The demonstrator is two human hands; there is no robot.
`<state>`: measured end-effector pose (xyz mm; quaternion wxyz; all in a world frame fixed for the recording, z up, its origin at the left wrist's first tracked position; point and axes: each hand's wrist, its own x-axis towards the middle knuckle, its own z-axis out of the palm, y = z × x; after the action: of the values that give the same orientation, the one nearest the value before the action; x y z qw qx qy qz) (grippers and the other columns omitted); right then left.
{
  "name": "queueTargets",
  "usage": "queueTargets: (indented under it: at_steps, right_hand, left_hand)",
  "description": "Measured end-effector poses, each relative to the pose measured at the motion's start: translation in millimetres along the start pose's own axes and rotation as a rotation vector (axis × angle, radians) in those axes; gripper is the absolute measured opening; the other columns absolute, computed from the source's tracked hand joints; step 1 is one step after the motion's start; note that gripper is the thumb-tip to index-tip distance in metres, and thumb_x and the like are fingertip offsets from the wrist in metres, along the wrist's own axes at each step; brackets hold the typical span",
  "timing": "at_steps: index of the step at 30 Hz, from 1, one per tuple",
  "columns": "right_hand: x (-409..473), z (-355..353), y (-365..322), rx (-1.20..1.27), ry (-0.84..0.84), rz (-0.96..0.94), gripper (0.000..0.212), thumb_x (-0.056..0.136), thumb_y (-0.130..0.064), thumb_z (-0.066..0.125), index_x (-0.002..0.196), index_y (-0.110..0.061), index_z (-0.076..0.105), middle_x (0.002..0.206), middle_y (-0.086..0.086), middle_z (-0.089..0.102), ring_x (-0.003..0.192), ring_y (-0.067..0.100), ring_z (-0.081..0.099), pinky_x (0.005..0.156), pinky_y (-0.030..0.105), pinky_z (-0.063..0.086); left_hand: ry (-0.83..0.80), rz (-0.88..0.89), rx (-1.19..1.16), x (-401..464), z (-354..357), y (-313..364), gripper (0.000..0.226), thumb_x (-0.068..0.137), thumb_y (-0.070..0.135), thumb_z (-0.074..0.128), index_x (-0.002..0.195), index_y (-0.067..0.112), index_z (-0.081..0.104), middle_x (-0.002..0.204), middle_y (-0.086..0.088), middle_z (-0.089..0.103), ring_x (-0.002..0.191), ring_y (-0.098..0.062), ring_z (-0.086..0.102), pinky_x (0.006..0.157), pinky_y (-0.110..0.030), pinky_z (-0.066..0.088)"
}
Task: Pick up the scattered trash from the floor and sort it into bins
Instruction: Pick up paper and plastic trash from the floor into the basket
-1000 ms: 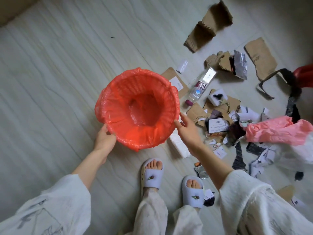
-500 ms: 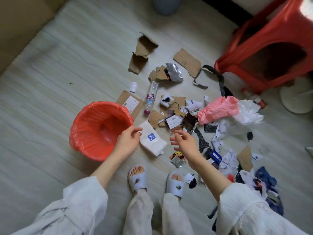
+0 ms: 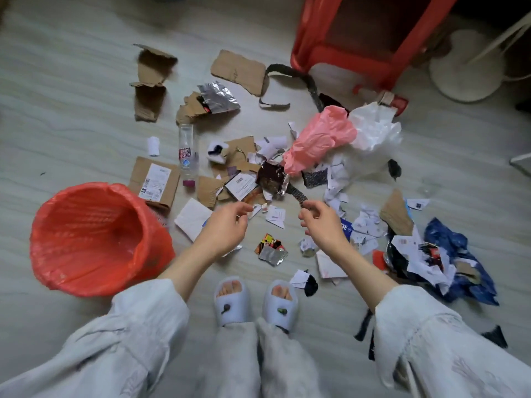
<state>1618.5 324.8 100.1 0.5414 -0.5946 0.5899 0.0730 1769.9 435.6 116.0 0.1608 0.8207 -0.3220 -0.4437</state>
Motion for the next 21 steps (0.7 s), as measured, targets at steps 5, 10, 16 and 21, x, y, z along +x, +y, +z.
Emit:
queueTargets:
  at_steps: [5,10,16,21]
  right_hand:
    - [47.6,10.3,63.1,-0.091,-0.020,0.012,0.034,0.093,-0.021,0.047,0.125,-0.015,0.052,0.100,0.002,0.060,0.103,0.023,0.057,0.092,0.041,0.046]
    - [133.0,30.9,137.6,-0.184,-0.008,-0.032,0.037,0.092,-0.020,0.051,0.128,-0.012,0.051,0.118,0.007,0.061,0.108,0.021,0.056,0.089,0.029,0.041]
    - [222.3,57.5,209.1,-0.361,0.075,-0.080,0.042,0.091,-0.019,0.053,0.132,-0.011,0.048,0.130,0.012,0.054,0.118,0.027,0.051,0.097,0.033,0.039]
    - [261.1,68.5,227.7,-0.618,0.187,-0.233,0.055,0.090,-0.027,0.055,0.139,-0.013,0.035,0.140,0.013,0.037,0.130,0.028,0.034,0.106,0.041,0.032]
  left_hand:
    - [-0.090,0.048,0.135,46.9,68.1,-25.5,0.038,0.093,0.011,0.044,0.132,0.015,0.046,0.129,-0.010,0.053,0.115,-0.022,0.052,0.096,-0.031,0.038]
    - [-0.198,0.118,0.306,134.6,148.1,-71.8,0.046,0.092,0.014,0.048,0.137,0.017,0.039,0.138,-0.012,0.043,0.125,-0.025,0.042,0.104,-0.034,0.034]
    - [-0.112,0.190,0.325,222.7,208.5,-117.1,0.055,0.090,0.023,0.056,0.140,0.018,0.033,0.135,-0.013,0.042,0.122,-0.028,0.044,0.103,-0.041,0.037]
    - [-0.094,0.302,0.442,251.4,235.0,-133.8,0.062,0.084,0.033,0.063,0.139,0.020,0.035,0.135,-0.010,0.039,0.122,-0.025,0.039,0.101,-0.038,0.038]
